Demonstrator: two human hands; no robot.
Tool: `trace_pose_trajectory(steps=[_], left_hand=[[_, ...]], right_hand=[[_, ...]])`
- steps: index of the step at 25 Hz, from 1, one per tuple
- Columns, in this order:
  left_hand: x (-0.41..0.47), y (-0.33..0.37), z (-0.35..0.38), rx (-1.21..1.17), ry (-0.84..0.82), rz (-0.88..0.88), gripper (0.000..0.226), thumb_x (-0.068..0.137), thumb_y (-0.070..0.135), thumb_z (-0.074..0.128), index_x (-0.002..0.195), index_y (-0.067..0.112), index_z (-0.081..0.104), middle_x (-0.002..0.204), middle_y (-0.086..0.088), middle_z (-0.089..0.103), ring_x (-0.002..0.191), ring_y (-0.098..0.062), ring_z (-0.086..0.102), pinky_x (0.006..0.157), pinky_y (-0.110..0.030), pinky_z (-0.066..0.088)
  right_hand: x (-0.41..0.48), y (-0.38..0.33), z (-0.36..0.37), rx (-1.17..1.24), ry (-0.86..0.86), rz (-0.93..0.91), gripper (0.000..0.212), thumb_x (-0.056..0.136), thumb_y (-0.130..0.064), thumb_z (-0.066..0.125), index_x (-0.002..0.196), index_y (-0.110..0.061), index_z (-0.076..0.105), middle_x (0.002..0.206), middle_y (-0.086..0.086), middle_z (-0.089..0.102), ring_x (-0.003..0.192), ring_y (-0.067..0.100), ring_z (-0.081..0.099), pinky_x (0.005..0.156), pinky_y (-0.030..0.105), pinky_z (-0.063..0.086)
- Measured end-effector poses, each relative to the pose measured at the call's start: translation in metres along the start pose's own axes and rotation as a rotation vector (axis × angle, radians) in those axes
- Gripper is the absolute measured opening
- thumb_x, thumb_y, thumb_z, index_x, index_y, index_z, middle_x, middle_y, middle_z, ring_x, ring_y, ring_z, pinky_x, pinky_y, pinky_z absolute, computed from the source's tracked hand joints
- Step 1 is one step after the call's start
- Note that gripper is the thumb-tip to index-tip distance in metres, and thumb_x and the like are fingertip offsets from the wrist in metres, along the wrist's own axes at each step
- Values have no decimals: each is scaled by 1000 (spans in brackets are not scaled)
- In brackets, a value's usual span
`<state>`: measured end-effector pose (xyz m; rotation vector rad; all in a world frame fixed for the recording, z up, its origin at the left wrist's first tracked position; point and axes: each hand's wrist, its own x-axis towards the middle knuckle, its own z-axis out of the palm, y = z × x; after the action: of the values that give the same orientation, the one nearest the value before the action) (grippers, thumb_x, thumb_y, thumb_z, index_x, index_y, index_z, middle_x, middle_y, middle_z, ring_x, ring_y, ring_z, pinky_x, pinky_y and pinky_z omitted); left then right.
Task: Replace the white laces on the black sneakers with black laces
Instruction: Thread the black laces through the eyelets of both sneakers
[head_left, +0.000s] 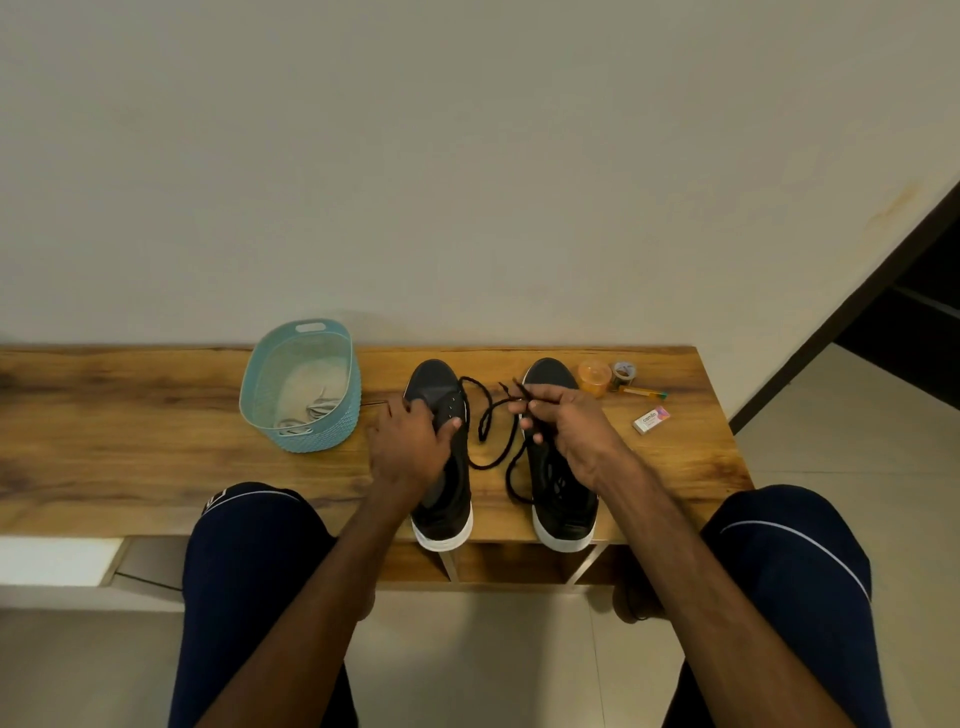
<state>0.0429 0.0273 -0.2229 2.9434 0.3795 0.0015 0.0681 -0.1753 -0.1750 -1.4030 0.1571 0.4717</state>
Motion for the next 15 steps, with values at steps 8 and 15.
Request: trace_pose_trajectory(steps=[8, 15], left_hand=[[0, 6, 9, -256, -127, -94, 34, 98, 37, 52, 104, 5, 62, 125, -16, 54, 112, -28, 52, 95, -43, 48], [-42, 5, 12, -77, -222, -12, 36, 97, 40, 51, 115, 10, 58, 130, -13, 44, 117, -28, 45, 92, -40, 49]], right_hand=[[-2, 15, 9, -260, 1, -75, 22, 99, -27, 59, 101, -12, 75, 68, -6, 61, 53, -5, 50, 48, 11, 38], [6, 41, 17, -550, -33, -101, 14, 96, -23, 63, 89, -17, 74, 65, -2, 68, 64, 2, 61, 77, 26, 45]])
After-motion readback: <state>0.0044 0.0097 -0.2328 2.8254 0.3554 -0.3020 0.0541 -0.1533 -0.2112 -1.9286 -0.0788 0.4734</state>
